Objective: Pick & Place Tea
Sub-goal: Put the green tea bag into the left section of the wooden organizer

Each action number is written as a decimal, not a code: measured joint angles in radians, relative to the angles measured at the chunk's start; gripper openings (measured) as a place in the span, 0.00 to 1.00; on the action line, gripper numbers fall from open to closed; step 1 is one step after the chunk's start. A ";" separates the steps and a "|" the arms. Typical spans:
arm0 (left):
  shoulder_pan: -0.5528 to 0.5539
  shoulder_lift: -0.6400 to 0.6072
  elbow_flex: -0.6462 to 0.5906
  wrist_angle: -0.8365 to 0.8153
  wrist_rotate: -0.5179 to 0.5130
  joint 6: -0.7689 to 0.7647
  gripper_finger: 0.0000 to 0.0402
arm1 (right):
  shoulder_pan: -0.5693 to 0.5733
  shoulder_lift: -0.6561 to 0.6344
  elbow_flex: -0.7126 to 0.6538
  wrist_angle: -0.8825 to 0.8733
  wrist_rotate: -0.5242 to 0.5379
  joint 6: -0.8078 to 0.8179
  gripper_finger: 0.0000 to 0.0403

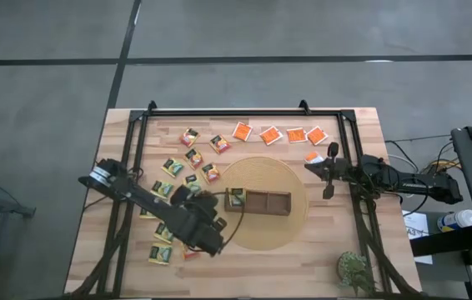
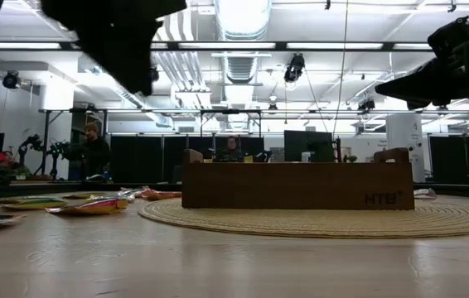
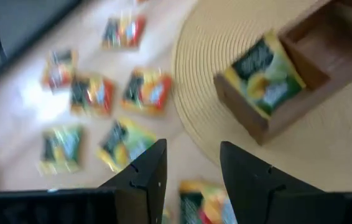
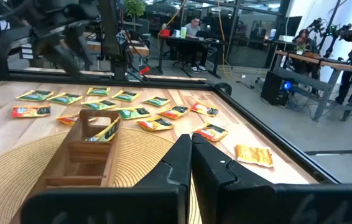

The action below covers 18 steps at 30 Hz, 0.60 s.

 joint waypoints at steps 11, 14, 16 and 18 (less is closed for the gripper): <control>-0.045 0.001 -0.106 0.013 0.246 -0.308 0.35 | 0.000 0.000 0.000 0.000 0.000 0.000 0.02; -0.053 0.001 -0.141 0.049 0.307 -0.342 0.35 | 0.000 0.000 0.000 0.000 0.000 0.000 0.02; -0.062 0.001 -0.160 0.081 0.331 -0.361 0.35 | 0.000 0.000 0.000 0.000 0.000 0.000 0.02; -0.076 0.002 -0.176 0.121 0.356 -0.376 0.35 | 0.000 0.000 0.000 0.000 0.000 0.000 0.02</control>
